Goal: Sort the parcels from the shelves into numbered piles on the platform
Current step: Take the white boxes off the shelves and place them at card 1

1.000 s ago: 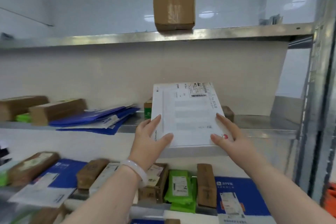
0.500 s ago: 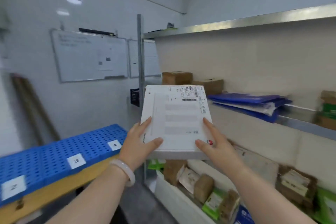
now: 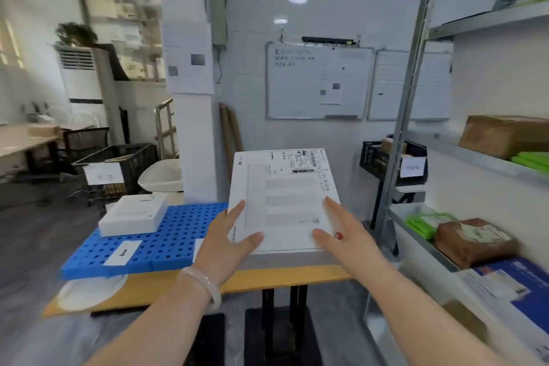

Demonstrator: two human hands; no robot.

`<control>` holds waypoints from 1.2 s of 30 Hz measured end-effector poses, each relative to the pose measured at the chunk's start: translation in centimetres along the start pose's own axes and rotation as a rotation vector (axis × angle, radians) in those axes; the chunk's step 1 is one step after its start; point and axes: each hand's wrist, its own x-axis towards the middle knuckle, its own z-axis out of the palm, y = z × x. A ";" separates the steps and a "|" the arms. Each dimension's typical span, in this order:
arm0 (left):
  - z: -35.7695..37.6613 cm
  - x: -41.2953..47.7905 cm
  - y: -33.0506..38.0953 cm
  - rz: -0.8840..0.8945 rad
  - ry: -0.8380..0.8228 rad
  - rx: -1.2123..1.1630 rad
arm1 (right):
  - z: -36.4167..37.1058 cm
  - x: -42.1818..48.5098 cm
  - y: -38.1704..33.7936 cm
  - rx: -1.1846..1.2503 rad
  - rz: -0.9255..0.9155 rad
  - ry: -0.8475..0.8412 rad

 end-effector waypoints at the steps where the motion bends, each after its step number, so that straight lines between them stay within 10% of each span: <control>1: -0.4 0.6 -0.6 -0.021 0.025 0.003 | 0.9 1.6 0.2 0.014 -0.013 -0.037; 16: -9.8 7.8 -9.8 -0.281 0.309 0.170 | 16.7 16.3 -0.4 0.138 -0.029 -0.398; 36: -32.3 24.1 -27.6 -0.394 0.247 0.224 | 45.3 30.7 -6.9 0.065 0.083 -0.456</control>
